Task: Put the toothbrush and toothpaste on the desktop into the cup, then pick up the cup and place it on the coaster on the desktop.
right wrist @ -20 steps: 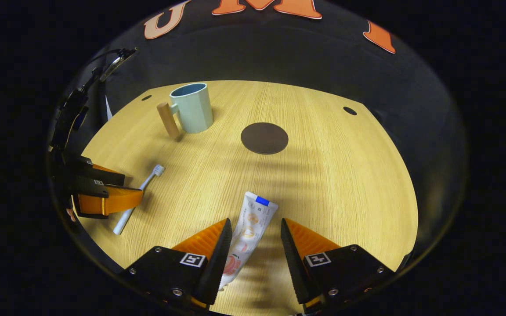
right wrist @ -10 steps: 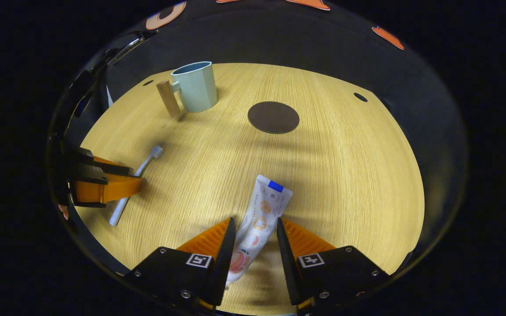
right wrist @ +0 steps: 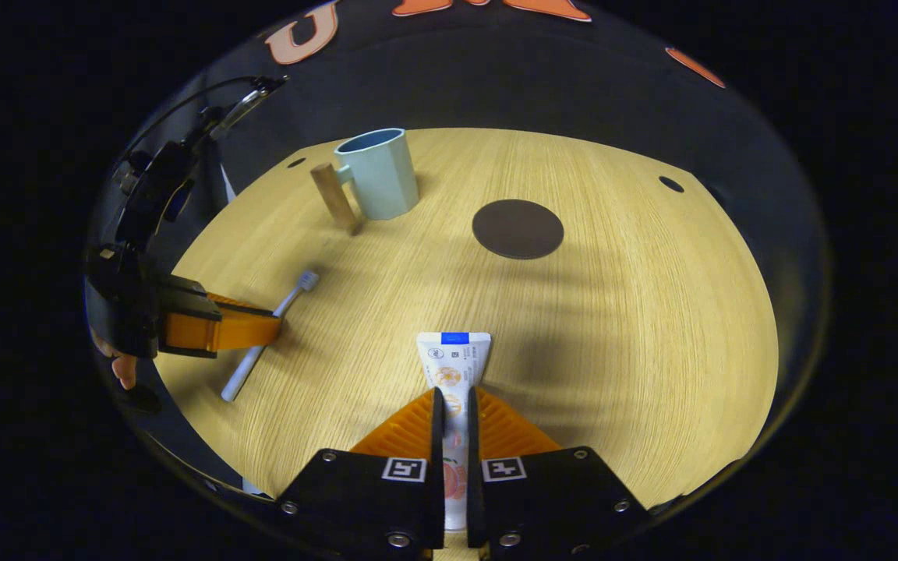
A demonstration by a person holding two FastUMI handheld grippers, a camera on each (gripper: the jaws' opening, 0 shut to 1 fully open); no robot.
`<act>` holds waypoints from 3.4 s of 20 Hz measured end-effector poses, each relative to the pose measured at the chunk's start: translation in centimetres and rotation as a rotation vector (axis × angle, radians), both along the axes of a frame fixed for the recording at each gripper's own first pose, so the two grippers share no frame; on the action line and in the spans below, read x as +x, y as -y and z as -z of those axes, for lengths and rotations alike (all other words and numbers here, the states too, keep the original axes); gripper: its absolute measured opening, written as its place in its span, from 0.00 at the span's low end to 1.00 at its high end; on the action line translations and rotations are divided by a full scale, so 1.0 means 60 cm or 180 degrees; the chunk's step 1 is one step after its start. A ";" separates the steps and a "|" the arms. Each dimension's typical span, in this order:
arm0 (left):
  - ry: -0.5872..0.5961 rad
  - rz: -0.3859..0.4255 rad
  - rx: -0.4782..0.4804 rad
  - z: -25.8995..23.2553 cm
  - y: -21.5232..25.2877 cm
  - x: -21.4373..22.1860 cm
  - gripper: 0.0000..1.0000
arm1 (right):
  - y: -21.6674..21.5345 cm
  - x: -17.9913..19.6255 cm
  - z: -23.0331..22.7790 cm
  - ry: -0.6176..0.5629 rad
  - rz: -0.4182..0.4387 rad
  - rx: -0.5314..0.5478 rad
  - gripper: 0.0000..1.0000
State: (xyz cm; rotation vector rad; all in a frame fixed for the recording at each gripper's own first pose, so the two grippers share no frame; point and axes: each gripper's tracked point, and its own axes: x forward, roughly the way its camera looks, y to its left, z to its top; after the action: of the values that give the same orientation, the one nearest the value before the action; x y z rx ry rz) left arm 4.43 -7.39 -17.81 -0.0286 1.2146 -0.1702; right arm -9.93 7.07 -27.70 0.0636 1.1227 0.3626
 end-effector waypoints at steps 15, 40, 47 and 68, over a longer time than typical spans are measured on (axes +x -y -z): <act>0.0596 -0.0174 -0.0044 -0.043 -0.031 0.080 0.07 | -0.016 0.007 -0.035 0.0256 -0.0043 0.0302 0.08; 0.1940 -0.0324 -0.0168 -0.153 -0.124 0.233 0.06 | 0.046 0.166 -0.213 0.1292 0.0398 0.0492 0.08; 0.2239 -0.0253 -0.0228 -0.227 -0.087 0.315 0.06 | 0.067 0.210 -0.257 0.1540 0.0517 0.0524 0.08; 0.2438 -0.0074 -0.0582 -0.172 -0.005 0.441 0.08 | 0.080 0.307 -0.251 0.1737 0.0745 0.0572 0.08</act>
State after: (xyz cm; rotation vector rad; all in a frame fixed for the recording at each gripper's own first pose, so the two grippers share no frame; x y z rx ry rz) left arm 30.87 -7.10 -7.47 -0.1251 0.4324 -0.2431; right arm 8.50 2.29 -12.63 0.2381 0.5338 0.2481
